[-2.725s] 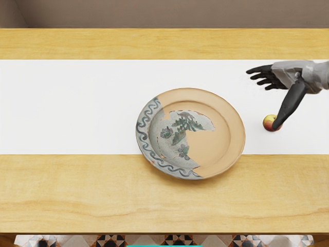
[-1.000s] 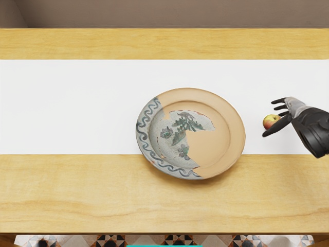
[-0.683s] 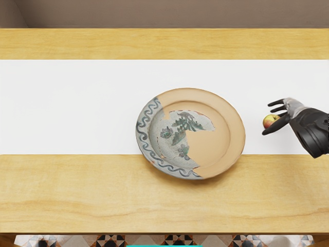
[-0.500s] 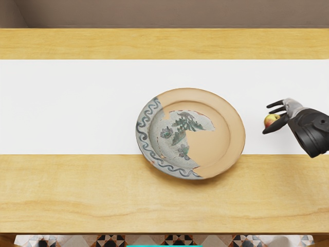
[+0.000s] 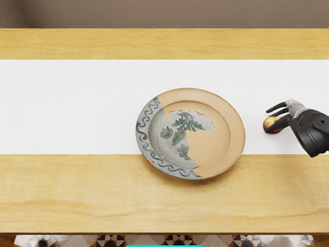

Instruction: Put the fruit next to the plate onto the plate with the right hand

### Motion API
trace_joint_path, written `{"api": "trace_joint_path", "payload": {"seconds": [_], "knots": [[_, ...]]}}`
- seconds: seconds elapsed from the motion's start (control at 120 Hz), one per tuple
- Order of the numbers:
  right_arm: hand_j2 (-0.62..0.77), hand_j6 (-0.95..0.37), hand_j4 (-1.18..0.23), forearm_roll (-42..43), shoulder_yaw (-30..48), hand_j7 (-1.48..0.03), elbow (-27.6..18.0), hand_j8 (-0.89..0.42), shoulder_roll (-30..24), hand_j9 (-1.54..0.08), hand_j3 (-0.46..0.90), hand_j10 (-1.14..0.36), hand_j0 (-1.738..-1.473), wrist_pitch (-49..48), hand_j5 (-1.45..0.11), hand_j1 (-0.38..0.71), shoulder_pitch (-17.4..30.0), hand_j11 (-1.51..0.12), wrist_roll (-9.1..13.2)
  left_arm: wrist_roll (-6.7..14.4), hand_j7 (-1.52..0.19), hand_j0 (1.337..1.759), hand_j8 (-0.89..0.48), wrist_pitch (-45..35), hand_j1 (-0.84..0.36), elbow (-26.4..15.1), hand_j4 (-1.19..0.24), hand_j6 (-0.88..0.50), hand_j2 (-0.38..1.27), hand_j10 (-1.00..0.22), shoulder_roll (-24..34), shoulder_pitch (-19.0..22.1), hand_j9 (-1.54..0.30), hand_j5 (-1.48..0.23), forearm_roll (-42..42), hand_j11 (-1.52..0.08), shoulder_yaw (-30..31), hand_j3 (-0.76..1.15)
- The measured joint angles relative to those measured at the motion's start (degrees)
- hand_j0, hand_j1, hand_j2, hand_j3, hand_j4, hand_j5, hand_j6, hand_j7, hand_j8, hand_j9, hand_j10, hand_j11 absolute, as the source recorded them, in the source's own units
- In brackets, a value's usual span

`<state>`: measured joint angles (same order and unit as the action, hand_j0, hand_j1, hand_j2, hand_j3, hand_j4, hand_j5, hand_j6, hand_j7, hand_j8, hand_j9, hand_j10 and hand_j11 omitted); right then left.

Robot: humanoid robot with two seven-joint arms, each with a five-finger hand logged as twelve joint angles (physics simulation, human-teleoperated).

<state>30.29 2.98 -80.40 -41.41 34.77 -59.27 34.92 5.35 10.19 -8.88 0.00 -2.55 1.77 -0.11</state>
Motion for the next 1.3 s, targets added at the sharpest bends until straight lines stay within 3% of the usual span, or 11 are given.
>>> {"api": "trace_joint_path", "payload": {"seconds": [0.083,0.108,0.183,0.292,0.383,0.65,0.708,0.717,0.967,1.3], "knots": [[0.13,-0.56,-0.61,0.1,0.0,-0.82,0.9,-0.47,0.4,-0.87,0.00,-0.60,-1.645,-0.1,-0.85,0.23,0.3,-0.87,-0.1,0.0,-0.30,1.658,-0.23,0.0,0.07,0.0,-0.23,-0.23,0.05,-0.23,0.0,0.0,-0.30,-0.30,0.0,-0.30,0.0,0.00],[0.21,-0.58,-0.62,0.1,0.1,-0.83,1.3,-0.48,0.7,-0.87,0.00,-0.61,-1.645,-0.1,-0.85,0.23,0.4,-0.88,-0.1,0.0,-0.30,1.658,-0.23,0.0,0.07,0.0,-0.23,-0.23,0.05,-0.23,0.0,0.0,-0.30,-0.30,0.0,-0.30,0.0,0.00],[0.26,-0.60,-0.64,0.1,0.2,-0.85,2.4,-0.50,1.4,-0.90,0.00,-0.63,-1.646,-0.1,-0.88,0.23,0.7,-0.91,0.0,0.0,-0.30,1.658,-0.23,0.0,0.07,0.0,-0.23,-0.23,0.05,-0.23,0.0,0.0,-0.30,-0.30,0.0,-0.30,0.0,0.00],[0.16,-0.59,-0.67,-0.3,1.3,-0.90,3.3,-0.49,1.8,-0.96,0.00,-0.66,-1.645,-0.1,-0.94,0.19,1.3,-0.97,0.0,0.0,-0.30,1.658,-0.23,0.0,0.07,0.0,-0.23,-0.23,0.05,-0.23,0.0,0.0,-0.30,-0.30,0.0,-0.30,0.0,0.00],[0.24,-0.55,-0.69,-0.9,2.5,-0.93,3.5,-0.45,1.6,-0.99,0.00,-0.66,-1.647,0.0,-0.97,0.21,1.5,-0.99,0.1,0.0,-0.30,1.658,-0.23,0.0,0.07,0.0,-0.23,-0.23,0.05,-0.23,0.0,0.0,-0.30,-0.30,0.0,-0.30,0.0,0.00],[0.25,-0.51,-0.73,-7.2,10.3,-0.98,2.9,-0.42,-3.8,-1.03,0.00,-0.63,-1.653,-2.3,-1.02,0.22,1.6,-1.02,0.1,0.0,-0.30,1.658,-0.23,0.0,0.07,0.0,-0.23,-0.23,0.05,-0.23,0.0,0.0,-0.30,-0.30,0.0,-0.30,0.0,0.00],[0.27,-0.50,-0.73,-10.4,12.3,-0.98,1.9,-0.41,-5.3,-1.03,0.00,-0.61,-1.653,-4.9,-1.02,0.24,1.7,-1.02,0.1,0.0,-0.30,1.658,-0.23,0.0,0.07,0.0,-0.23,-0.23,0.05,-0.23,0.0,0.0,-0.30,-0.30,0.0,-0.30,0.0,0.00],[0.33,-0.50,-0.73,-10.9,12.6,-0.98,1.7,-0.40,-5.5,-1.03,0.00,-0.61,-1.653,-5.3,-1.02,0.24,1.7,-1.02,0.1,0.0,-0.30,1.658,-0.23,0.0,0.07,0.0,-0.23,-0.23,0.05,-0.23,0.0,0.0,-0.30,-0.30,0.0,-0.30,0.0,0.00],[0.38,-0.48,-0.73,-20.8,16.6,-0.99,-4.4,-0.38,-7.2,-1.02,0.00,-0.60,-1.656,-11.0,-1.03,0.30,1.7,-1.01,0.1,0.0,-0.30,1.658,-0.23,0.0,0.07,0.0,-0.23,-0.23,0.05,-0.23,0.0,0.0,-0.30,-0.30,0.0,-0.30,0.0,0.00],[0.45,-0.48,-0.74,-21.6,17.0,-0.99,-10.3,-0.38,-1.9,-1.01,0.00,-0.58,-1.657,-2.7,-1.03,0.32,1.2,-1.01,0.1,0.0,-0.30,1.658,-0.23,0.0,0.07,0.0,-0.23,-0.23,0.05,-0.23,0.0,0.0,-0.30,-0.30,0.0,-0.30,0.0,0.00]]}}
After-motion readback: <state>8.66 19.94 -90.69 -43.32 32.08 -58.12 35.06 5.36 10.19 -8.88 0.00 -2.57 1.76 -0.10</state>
